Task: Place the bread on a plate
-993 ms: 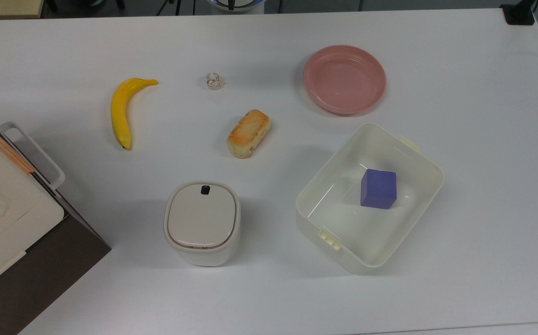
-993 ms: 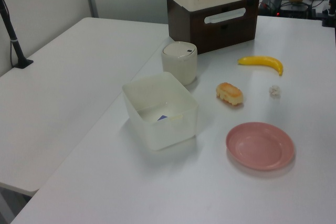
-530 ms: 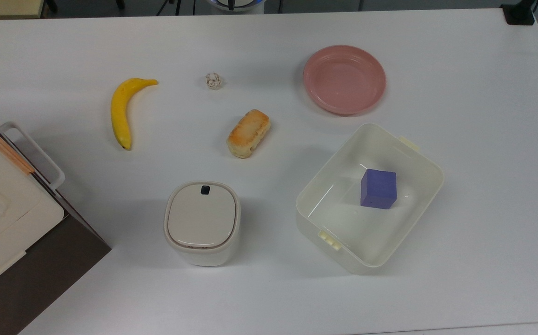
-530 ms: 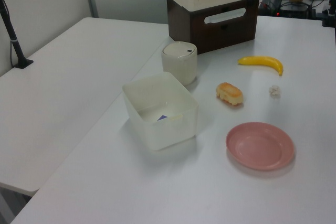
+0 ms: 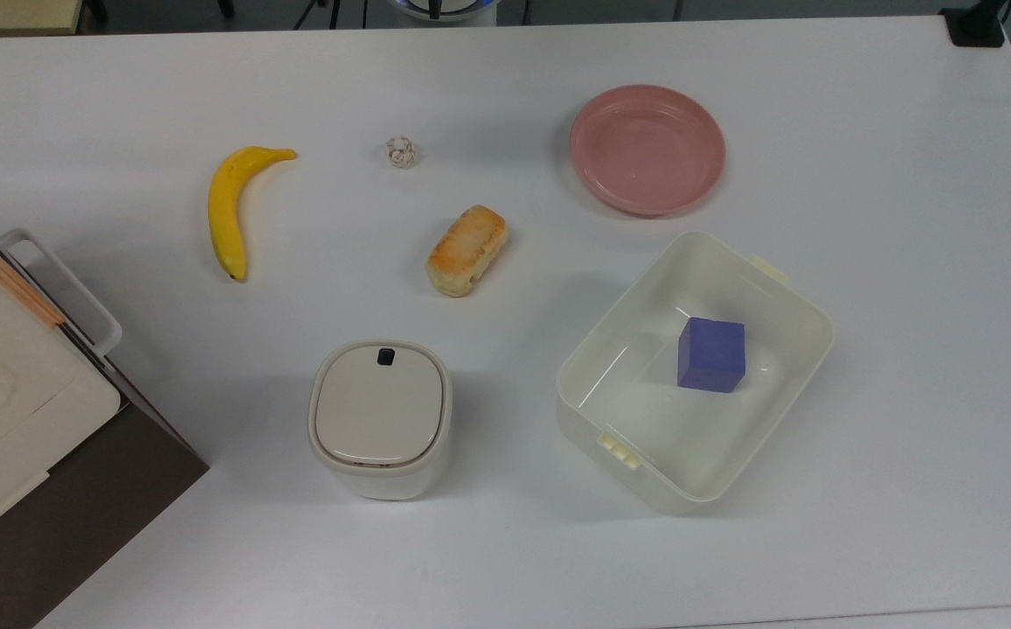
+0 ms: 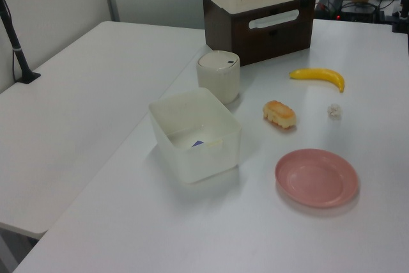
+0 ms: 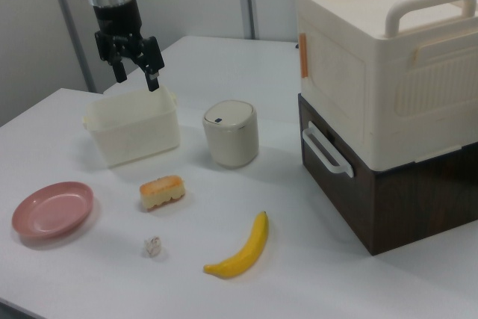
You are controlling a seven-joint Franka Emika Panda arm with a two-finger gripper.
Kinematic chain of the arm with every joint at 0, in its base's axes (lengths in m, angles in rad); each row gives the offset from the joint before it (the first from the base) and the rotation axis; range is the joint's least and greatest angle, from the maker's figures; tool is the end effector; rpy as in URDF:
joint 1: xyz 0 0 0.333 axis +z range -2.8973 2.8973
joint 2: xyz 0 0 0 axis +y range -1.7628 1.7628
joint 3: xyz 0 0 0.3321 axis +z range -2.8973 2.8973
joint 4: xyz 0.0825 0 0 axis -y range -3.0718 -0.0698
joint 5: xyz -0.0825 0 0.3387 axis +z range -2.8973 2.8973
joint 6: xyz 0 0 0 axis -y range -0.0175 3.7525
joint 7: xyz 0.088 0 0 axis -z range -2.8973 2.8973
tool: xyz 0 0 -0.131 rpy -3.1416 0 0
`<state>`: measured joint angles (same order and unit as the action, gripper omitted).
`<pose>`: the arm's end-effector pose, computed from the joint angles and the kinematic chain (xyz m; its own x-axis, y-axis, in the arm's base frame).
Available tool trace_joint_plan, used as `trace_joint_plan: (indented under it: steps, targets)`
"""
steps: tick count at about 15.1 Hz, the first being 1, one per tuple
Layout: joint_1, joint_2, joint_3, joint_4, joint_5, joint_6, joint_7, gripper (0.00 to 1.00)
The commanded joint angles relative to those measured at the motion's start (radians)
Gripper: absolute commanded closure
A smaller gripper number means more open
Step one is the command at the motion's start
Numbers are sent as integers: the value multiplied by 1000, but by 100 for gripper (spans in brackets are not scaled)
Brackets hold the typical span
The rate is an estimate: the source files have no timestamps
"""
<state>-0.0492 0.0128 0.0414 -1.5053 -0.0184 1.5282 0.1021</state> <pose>0.5099 -0.0066 0.6342 0.9938 -0.1104 0.0119 -0.1106 -0.9937 0.0167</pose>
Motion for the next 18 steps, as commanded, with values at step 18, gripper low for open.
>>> trace_joint_plan:
  steps: [18]
  targets:
    - [126, 153, 8, -142, -14, 231, 33, 0]
